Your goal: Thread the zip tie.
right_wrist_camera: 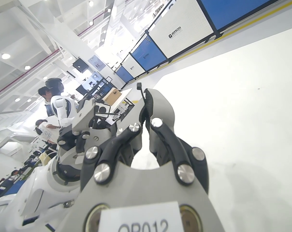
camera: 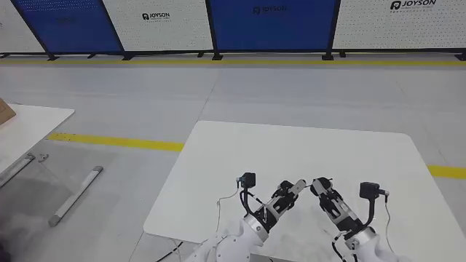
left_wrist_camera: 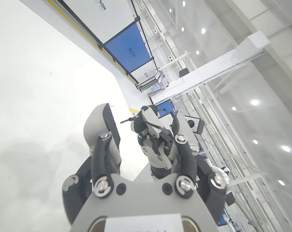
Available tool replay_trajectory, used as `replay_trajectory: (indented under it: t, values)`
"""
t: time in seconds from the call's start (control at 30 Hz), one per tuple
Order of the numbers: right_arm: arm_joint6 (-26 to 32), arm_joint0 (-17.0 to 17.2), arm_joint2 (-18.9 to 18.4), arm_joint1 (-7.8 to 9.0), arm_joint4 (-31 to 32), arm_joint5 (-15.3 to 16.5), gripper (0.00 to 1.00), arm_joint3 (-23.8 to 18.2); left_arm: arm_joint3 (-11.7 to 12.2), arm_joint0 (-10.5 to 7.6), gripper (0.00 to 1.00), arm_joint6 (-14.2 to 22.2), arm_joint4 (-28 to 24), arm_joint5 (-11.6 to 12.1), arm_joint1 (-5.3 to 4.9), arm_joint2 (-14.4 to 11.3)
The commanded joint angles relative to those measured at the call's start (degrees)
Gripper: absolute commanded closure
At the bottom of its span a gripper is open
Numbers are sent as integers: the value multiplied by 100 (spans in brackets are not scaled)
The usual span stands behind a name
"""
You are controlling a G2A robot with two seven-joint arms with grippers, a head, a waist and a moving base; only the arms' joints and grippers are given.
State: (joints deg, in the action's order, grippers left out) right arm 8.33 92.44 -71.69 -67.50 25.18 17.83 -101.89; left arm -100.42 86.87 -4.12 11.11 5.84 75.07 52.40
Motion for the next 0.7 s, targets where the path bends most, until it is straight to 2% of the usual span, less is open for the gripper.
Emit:
replay_trajectory:
  t: [0.0, 0.67]
  values:
    - [-4, 12, 1, -2, 9, -5, 100, -12, -3, 9, 50, 8, 26, 13, -3, 5]
    - [-39, 51, 41, -31, 136, -149, 100, -128, 22, 40, 61, 18, 117, 98, -23, 78]
